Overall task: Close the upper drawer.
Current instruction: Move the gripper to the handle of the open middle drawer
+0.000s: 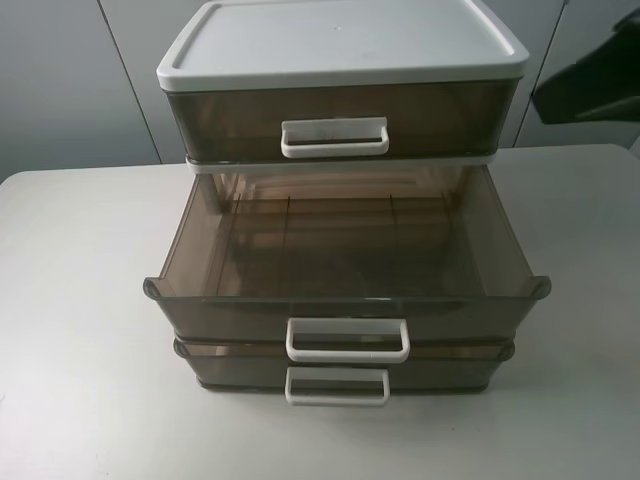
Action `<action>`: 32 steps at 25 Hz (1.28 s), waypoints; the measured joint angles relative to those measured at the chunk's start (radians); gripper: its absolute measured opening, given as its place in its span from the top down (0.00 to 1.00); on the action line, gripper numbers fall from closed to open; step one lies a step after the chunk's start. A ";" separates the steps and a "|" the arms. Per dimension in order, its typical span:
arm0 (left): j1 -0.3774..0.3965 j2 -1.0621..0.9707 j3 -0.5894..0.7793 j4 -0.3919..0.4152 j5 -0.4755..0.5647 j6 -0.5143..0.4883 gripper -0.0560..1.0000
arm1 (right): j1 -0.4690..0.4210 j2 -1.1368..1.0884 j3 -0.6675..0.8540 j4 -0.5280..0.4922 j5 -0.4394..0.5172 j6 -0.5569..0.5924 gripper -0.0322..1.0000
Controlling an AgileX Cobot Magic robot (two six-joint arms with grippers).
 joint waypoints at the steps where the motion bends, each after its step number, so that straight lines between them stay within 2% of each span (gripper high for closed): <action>1: 0.000 0.000 0.000 0.000 0.000 0.000 0.25 | 0.063 0.019 -0.002 -0.022 -0.002 -0.004 0.36; 6: 0.000 0.000 0.000 0.000 0.000 0.000 0.25 | 0.373 0.160 -0.004 -0.073 -0.006 -0.012 0.36; 10: 0.000 0.000 0.000 0.000 0.000 0.002 0.25 | 0.515 0.264 -0.004 -0.073 -0.001 -0.016 0.36; 21: 0.000 0.000 0.000 0.000 0.000 0.002 0.25 | 0.629 0.472 -0.004 0.004 0.026 -0.060 0.36; 32: 0.000 0.000 0.000 0.000 0.000 0.002 0.25 | 0.640 0.569 0.006 -0.034 0.022 -0.080 0.36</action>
